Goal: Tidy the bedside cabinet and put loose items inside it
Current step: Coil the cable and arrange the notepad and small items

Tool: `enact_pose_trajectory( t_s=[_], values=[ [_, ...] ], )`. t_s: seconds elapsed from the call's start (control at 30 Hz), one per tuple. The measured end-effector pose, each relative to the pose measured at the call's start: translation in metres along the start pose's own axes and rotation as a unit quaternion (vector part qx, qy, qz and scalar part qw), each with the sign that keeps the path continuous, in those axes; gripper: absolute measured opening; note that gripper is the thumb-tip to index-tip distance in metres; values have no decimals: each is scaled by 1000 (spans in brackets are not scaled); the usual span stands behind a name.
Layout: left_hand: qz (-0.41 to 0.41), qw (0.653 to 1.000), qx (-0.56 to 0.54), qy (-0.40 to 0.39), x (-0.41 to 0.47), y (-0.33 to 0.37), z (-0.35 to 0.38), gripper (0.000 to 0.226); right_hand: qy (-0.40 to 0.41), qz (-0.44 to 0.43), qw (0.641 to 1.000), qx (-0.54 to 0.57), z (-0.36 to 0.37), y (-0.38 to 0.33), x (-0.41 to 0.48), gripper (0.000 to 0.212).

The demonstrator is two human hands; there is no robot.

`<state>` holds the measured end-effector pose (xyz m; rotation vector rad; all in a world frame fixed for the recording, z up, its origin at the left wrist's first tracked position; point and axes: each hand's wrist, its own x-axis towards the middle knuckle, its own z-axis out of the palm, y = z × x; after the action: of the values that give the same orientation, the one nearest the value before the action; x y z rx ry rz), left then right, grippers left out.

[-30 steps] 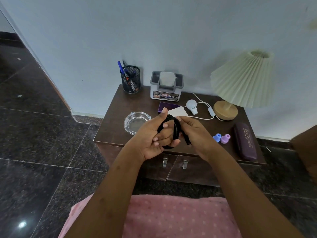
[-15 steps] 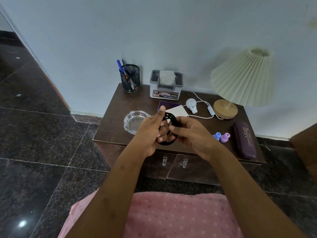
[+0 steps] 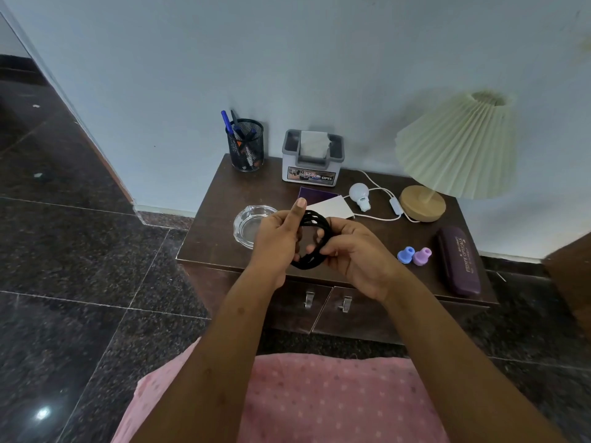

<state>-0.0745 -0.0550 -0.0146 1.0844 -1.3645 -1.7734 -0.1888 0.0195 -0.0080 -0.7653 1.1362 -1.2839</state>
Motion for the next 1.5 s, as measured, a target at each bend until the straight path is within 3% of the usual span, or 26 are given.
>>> enact_pose_trajectory(
  t_s=[0.17,0.37,0.47,0.5,0.6,0.67,0.83,1.07,1.17,1.27,1.3,1.37,1.5],
  values=[
    [-19,1000,-22,-3,0,2,-3,42,-1,-26,999,20,7,3,-2,28],
    [-29,997,1,-77,-2,-1,-1,45,109,-98,989,-18,11,6,-1,28],
    [-23,997,1,-69,-1,-1,-1,45,93,-125,987,-49,10,7,-1,25],
    [-18,998,8,-66,-1,-2,-1,44,88,-122,987,-48,11,6,-2,22],
    [-28,996,29,-78,-1,-4,-2,44,107,-77,991,23,4,1,-1,46],
    [-47,993,22,-110,-2,-5,-1,43,142,-52,987,48,-3,-3,-1,51],
    [-46,982,1,-183,-4,-5,10,37,281,-34,959,33,-7,-5,2,49],
    [-44,989,-4,-145,-6,-7,19,34,359,27,929,79,-9,-1,9,35],
    [-34,990,-21,-138,-8,-7,19,33,359,59,927,87,-8,-1,11,16],
    [-29,991,-14,-127,-9,-9,21,31,362,84,925,78,-12,1,11,38],
    [-24,992,-9,-121,-9,-9,22,31,358,89,928,56,-11,1,9,36],
    [-11,994,-4,-110,-9,-10,24,32,325,103,940,-8,-9,0,8,13],
    [23,996,-2,-85,-7,-8,19,29,210,91,973,-23,-11,-1,8,38]
  ],
)
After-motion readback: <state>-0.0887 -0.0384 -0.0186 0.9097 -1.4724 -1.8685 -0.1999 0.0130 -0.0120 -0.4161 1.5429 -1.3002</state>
